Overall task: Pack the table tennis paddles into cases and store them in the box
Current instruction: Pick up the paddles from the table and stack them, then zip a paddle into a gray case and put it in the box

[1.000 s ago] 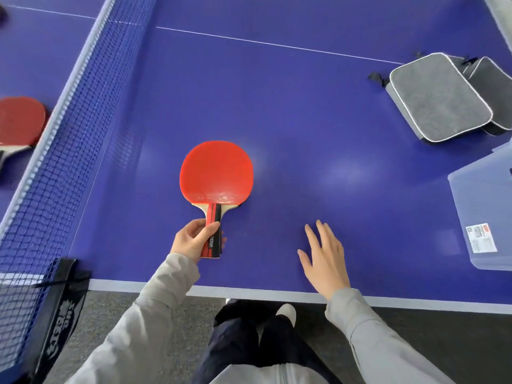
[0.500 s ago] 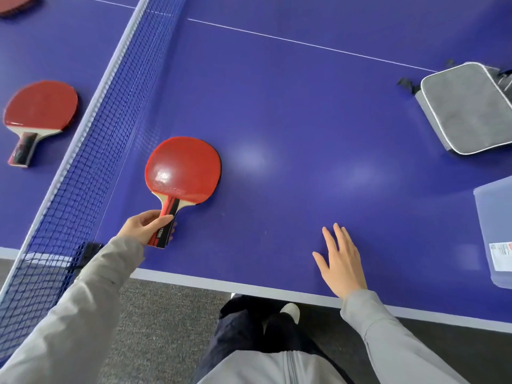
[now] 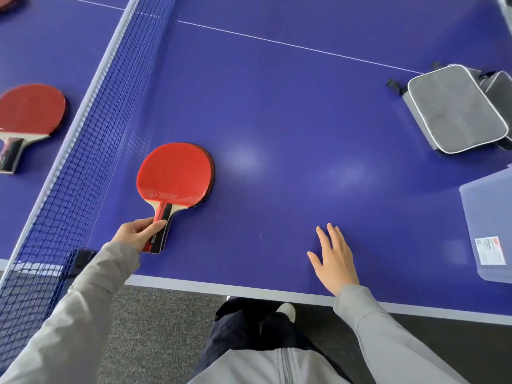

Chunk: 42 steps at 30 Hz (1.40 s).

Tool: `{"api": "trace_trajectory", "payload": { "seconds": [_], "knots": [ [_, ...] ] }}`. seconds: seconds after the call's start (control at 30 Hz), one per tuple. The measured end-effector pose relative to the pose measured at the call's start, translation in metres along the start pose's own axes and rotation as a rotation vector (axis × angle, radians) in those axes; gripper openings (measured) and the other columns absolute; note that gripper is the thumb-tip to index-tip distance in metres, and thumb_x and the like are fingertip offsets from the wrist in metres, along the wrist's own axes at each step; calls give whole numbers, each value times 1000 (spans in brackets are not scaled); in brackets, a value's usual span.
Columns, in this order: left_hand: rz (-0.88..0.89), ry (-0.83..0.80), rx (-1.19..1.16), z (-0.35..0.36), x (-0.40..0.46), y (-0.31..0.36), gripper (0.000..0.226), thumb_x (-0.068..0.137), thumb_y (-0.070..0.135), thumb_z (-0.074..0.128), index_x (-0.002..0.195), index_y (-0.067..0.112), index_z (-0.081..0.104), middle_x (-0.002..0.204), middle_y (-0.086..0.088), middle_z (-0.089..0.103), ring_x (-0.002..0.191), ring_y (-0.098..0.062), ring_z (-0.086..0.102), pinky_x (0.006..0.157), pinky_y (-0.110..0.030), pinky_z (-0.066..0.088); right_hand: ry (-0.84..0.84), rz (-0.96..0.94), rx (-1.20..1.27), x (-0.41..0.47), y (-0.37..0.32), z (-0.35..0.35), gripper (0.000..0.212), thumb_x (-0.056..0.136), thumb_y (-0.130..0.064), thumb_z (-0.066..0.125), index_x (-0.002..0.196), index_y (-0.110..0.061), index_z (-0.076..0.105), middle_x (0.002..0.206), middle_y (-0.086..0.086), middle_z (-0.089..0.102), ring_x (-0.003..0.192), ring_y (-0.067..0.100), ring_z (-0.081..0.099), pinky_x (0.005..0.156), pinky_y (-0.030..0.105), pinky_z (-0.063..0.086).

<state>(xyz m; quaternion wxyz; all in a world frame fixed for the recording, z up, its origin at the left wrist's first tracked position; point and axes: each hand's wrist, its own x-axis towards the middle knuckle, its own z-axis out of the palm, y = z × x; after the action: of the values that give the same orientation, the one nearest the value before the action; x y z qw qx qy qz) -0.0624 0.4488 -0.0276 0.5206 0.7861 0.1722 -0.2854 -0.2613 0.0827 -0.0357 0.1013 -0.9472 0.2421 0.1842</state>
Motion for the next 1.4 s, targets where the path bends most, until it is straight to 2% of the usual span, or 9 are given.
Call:
{"api": "trace_trajectory", "payload": {
  "seconds": [0.1, 0.2, 0.47, 0.6, 0.73, 0.9, 1.0, 1.13, 1.4],
  "knots": [
    [19, 20, 10, 0, -7, 1, 29, 86, 31, 66, 113, 20, 66, 71, -7, 64, 38, -8, 51, 32, -10, 29, 1, 3, -7, 0, -2, -1, 63, 97, -41, 41, 150, -21, 14, 160, 4, 5, 148, 23, 3, 116, 37, 24],
    [29, 27, -45, -3, -12, -2, 30, 81, 35, 70, 108, 22, 70, 77, -13, 69, 56, -22, 54, 37, -14, 30, 3, 8, -8, 0, -3, 0, 63, 97, -40, 41, 150, -21, 14, 160, 4, 4, 148, 23, 2, 116, 37, 24],
    [68, 143, -55, 5, -15, -8, 36, 79, 26, 74, 109, 7, 67, 83, -6, 66, 69, -20, 62, 58, -14, 50, 0, 13, -19, 1, -4, 1, 63, 97, -41, 41, 150, -21, 15, 160, 5, 5, 148, 25, 4, 115, 39, 26],
    [257, 302, 318, 12, -22, -1, 52, 80, 28, 74, 123, 6, 57, 120, -14, 52, 111, -31, 54, 94, -41, 44, -9, 15, -39, 1, -5, 0, 63, 97, -42, 39, 150, -21, 12, 160, 5, 4, 147, 25, 4, 115, 39, 26],
    [610, 382, 849, 28, -40, 6, 65, 81, 36, 70, 135, 10, 46, 136, -14, 47, 122, -37, 45, 94, -54, 39, -14, 20, -49, -2, -5, -4, 64, 98, -44, 36, 151, -21, 10, 160, 6, 3, 147, 26, 4, 116, 40, 24],
    [710, 132, 1068, 79, -68, 34, 95, 87, 69, 2, 133, 3, 51, 140, -17, 48, 128, -37, 47, 102, -50, 39, 15, 45, 16, -9, 2, -15, 63, 98, -44, 35, 151, -22, 8, 160, 5, 3, 148, 24, 2, 117, 41, 19],
    [691, -15, 1304, 120, -65, 40, 110, 69, 72, -28, 150, 13, 17, 158, -8, 12, 146, -25, 14, 117, -41, 15, 37, 100, 60, -17, 16, -23, 63, 98, -44, 35, 151, -23, 6, 160, 4, 3, 148, 24, 2, 117, 41, 17],
    [696, -90, 1397, 168, -60, 49, 79, 90, 66, 18, 151, 20, -3, 160, 1, -7, 147, -17, -6, 119, -38, -2, 62, 160, 96, -28, 37, -34, 63, 98, -44, 35, 151, -22, 7, 160, 4, 4, 148, 23, 2, 118, 41, 16],
    [821, -113, 1455, 252, -81, 93, 79, 91, 66, 19, 151, 20, -2, 160, 2, -7, 147, -16, -7, 118, -38, -2, 140, 258, 134, -49, 101, -61, 63, 98, -45, 35, 151, -24, 7, 160, 3, 4, 148, 24, 4, 118, 40, 17]
  ]
}}
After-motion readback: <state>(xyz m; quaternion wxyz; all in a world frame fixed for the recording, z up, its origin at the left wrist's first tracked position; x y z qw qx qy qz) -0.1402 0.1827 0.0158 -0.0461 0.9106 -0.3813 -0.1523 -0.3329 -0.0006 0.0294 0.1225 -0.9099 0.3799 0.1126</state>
